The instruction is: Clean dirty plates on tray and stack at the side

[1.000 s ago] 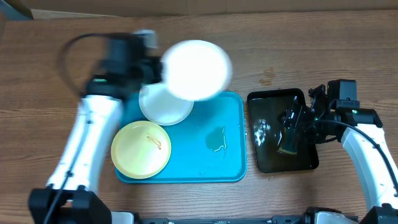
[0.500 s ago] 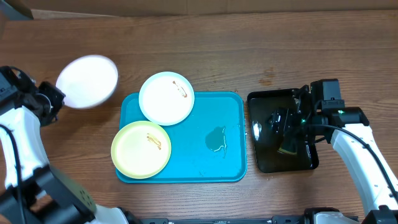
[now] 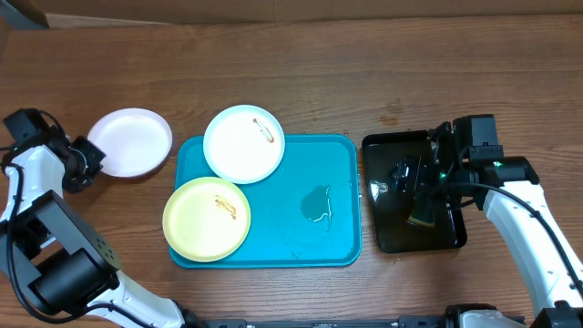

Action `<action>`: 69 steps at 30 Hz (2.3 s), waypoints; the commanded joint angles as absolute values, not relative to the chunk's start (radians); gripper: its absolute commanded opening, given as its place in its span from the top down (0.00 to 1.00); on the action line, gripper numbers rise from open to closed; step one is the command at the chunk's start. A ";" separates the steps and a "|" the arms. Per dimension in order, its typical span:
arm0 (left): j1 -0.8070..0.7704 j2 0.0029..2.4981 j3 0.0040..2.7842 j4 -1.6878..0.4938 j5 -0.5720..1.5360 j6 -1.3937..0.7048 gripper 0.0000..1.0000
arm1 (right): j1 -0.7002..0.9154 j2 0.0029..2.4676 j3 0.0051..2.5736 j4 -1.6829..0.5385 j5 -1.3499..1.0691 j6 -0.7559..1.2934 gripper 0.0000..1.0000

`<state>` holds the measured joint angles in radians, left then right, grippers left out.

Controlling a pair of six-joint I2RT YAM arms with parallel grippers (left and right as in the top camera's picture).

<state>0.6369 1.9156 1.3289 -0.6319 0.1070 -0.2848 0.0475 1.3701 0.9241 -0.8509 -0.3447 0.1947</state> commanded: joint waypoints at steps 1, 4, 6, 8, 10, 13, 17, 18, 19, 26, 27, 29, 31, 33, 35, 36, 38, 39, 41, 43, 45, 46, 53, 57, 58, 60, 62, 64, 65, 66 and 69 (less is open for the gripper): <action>0.655 1.915 1.344 -0.620 0.064 -0.270 0.96 | 0.053 1.369 0.953 -0.847 -0.329 0.178 0.04; 0.655 1.915 1.344 -0.609 0.051 -0.270 0.72 | 0.053 1.369 0.953 -0.844 -0.310 0.178 0.02; 0.654 1.915 1.344 -0.603 0.086 -0.268 0.22 | 0.053 1.369 0.953 -0.831 -0.263 0.178 0.00; 0.654 1.915 1.353 -0.603 0.202 -0.241 0.00 | 0.047 1.369 0.953 -0.803 -0.210 0.180 0.00; 0.654 1.915 1.384 -0.624 0.383 -0.188 0.00 | 0.030 1.369 0.953 -0.777 -0.171 0.203 0.00; 0.646 1.915 1.457 -0.689 0.582 -0.186 0.04 | -0.003 1.370 0.953 -0.768 -0.114 0.240 0.00; 0.612 1.911 1.551 -0.818 0.789 -0.160 0.32 | -0.049 1.380 0.953 -0.765 -0.112 0.262 0.01; 0.593 1.904 1.566 -0.860 0.839 -0.148 0.39 | -0.063 1.388 0.953 -0.763 -0.112 0.263 0.06; 0.575 1.896 1.570 -0.889 0.866 -0.135 0.45 | -0.077 1.400 0.953 -0.760 -0.112 0.264 0.13; 0.384 1.834 1.570 -1.104 0.783 0.006 0.59 | -0.157 1.526 0.953 -0.757 -0.109 0.312 0.63; 0.354 1.829 1.570 -1.124 0.755 0.017 0.59 | -0.165 1.545 0.953 -0.753 -0.112 0.311 0.63; 0.302 1.822 1.570 -1.147 0.714 0.023 0.57 | -0.173 1.576 0.953 -0.749 -0.113 0.311 0.62; 0.262 1.819 1.570 -1.156 0.691 0.023 0.56 | -0.173 1.588 0.953 -0.757 -0.113 0.311 0.62; 0.231 1.819 1.570 -1.154 0.682 0.022 0.56 | -0.169 1.586 0.953 -0.771 -0.118 0.309 0.62; 0.212 1.819 1.570 -1.150 0.671 0.019 0.55 | -0.165 1.586 0.953 -0.773 -0.142 0.299 0.62; 0.207 1.819 1.570 -1.148 0.669 0.018 0.55 | -0.165 1.585 0.959 -0.774 -0.171 0.286 0.60; 0.202 1.819 1.570 -1.148 0.669 0.014 0.55 | -0.165 1.579 0.991 -0.791 -0.255 0.257 0.51; 0.202 1.819 1.570 -1.150 0.667 0.015 0.54 | -0.165 1.576 1.010 -0.803 -0.274 0.254 0.50; 0.202 1.819 1.570 -1.155 0.645 0.001 0.55 | -0.165 1.571 1.055 -0.839 -0.282 0.253 0.46; 0.202 1.819 1.570 -1.160 0.622 -0.004 0.55 | -0.165 1.570 1.090 -0.890 -0.313 0.220 0.45; 0.201 1.819 1.570 -1.168 0.598 -0.004 0.58 | -0.151 1.570 1.097 -0.922 -0.375 0.205 0.51; 0.200 1.819 1.569 -1.172 0.586 -0.004 0.62 | -0.138 1.570 1.094 -0.935 -0.388 0.205 0.58; 0.183 1.819 1.556 -1.171 0.490 -0.034 0.69 | -0.004 1.570 1.001 -0.913 -0.330 0.276 0.96; 0.179 1.819 1.556 -1.174 0.490 -0.034 0.68 | 0.071 1.571 0.945 -0.857 -0.315 0.342 0.96; 0.179 1.819 1.556 -1.175 0.490 -0.034 0.66 | 0.087 1.571 0.937 -0.849 -0.316 0.351 0.96; 0.179 1.819 1.556 -1.176 0.490 -0.034 0.64 | 0.126 1.571 0.925 -0.839 -0.316 0.374 0.96; 0.179 1.819 1.556 -1.175 0.490 -0.034 0.64 | 0.160 1.571 0.918 -0.839 -0.313 0.387 0.96; 0.179 1.819 1.556 -1.175 0.490 -0.034 0.64 | 0.192 1.571 0.912 -0.836 -0.299 0.412 0.96; 0.179 1.819 1.556 -1.174 0.490 -0.034 0.65 | 0.209 1.571 0.908 -0.832 -0.287 0.426 0.96; 0.179 1.819 1.556 -1.174 0.490 -0.034 0.64 | 0.225 1.571 0.905 -0.825 -0.276 0.436 0.96; 0.179 1.819 1.556 -1.176 0.490 -0.034 0.64 | 0.270 1.571 0.897 -0.807 -0.262 0.446 0.96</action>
<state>0.1829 1.8523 1.5566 -1.1751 0.4957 -0.0261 0.2333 1.5826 0.9108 -0.8196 -0.2951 0.4068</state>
